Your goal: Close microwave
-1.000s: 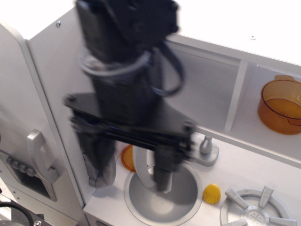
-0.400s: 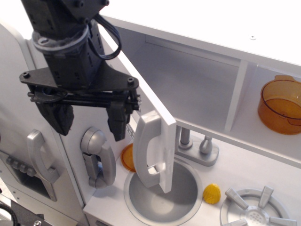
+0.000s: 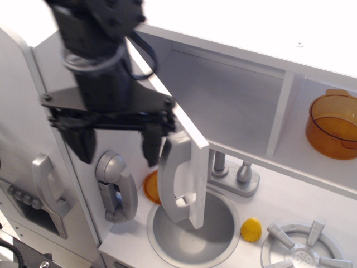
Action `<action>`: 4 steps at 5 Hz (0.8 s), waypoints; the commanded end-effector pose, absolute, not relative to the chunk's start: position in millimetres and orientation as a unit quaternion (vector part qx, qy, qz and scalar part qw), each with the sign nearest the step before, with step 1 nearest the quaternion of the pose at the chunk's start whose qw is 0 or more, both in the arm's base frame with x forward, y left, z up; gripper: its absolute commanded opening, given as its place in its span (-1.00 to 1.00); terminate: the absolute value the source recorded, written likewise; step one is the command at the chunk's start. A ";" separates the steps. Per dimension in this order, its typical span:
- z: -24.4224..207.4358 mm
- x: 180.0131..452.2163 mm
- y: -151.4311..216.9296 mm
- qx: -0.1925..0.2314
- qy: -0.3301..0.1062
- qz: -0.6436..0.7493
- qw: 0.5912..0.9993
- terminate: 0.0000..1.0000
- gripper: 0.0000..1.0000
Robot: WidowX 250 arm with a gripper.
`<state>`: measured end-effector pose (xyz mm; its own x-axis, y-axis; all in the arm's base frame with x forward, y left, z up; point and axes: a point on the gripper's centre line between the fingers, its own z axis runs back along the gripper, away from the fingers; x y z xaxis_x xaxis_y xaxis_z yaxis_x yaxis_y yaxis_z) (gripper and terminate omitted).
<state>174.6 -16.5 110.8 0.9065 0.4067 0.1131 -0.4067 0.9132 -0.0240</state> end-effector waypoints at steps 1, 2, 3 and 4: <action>108.8 207.5 -34.4 0.006 -0.071 0.227 0.971 -1.00 1.00; 106.7 216.7 -42.4 0.005 -0.072 0.223 0.972 -1.00 1.00; 107.2 227.2 -54.4 0.001 -0.079 0.228 0.970 -1.00 1.00; 112.4 245.1 -61.3 -0.008 -0.085 0.241 0.967 -1.00 1.00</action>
